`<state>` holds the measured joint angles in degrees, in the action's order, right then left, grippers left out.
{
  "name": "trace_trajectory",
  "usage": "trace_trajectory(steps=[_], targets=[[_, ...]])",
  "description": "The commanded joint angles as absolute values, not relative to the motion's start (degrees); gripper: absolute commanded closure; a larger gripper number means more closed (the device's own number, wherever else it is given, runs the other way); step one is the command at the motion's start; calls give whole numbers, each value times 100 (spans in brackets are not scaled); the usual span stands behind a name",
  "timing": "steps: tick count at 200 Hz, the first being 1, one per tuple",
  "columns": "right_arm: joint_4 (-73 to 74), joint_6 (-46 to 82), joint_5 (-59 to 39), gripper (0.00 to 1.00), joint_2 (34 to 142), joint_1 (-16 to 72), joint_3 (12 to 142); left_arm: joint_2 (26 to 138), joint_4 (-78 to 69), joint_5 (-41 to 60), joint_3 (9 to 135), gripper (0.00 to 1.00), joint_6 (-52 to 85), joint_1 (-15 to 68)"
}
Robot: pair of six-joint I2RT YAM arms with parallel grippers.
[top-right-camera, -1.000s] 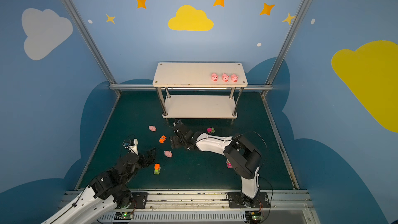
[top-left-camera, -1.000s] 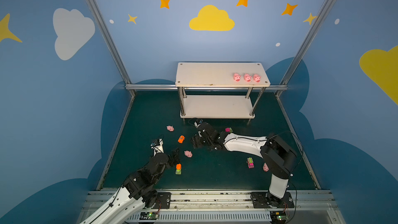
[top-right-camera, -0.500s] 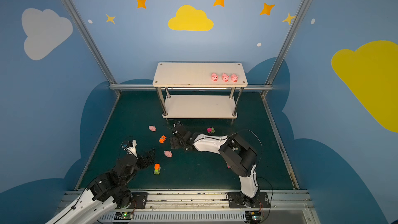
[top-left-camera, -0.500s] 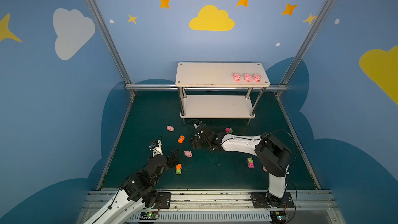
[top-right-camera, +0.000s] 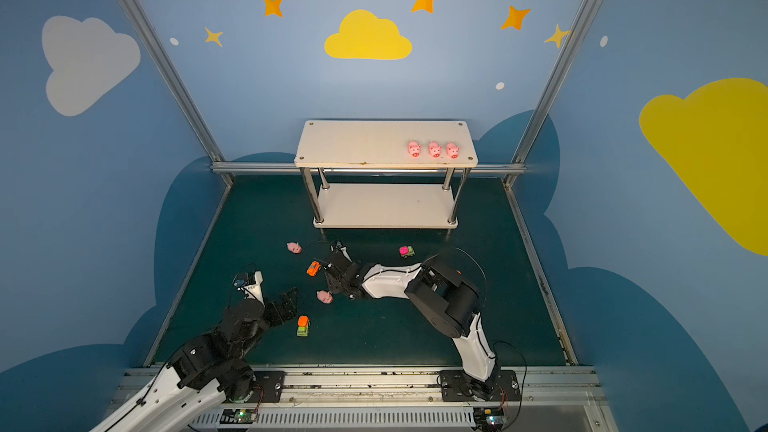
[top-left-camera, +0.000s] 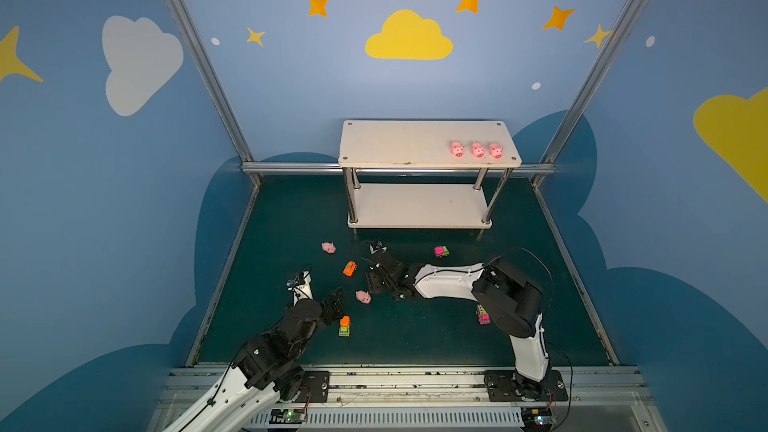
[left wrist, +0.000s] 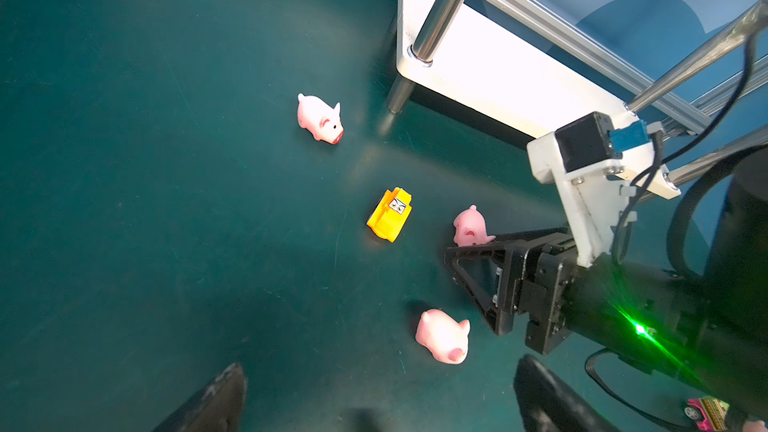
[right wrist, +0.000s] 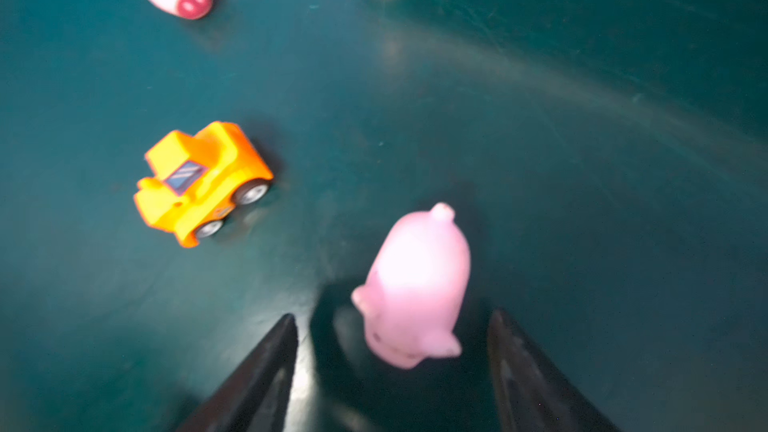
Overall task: Place and organize the plastic toys onto the shelf
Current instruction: 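Lower the right gripper onto the pink pig and close on it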
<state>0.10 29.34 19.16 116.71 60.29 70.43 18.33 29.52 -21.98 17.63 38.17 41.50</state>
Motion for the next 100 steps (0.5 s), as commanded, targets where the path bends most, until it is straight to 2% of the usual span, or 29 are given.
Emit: trace_trajectory(steps=[1,33,100], targets=[[58,3039,2230,33,11819,6052,7237,1854,3000,-2284,1723,0,3797,4121],[22,3153,2353,35,11947,6054,7298,1855,3015,-2276,1714,0,3797,4123],[16,3209,2366,51,12092,6042,7372,1873,2986,-2275,1708,0,3774,4113]])
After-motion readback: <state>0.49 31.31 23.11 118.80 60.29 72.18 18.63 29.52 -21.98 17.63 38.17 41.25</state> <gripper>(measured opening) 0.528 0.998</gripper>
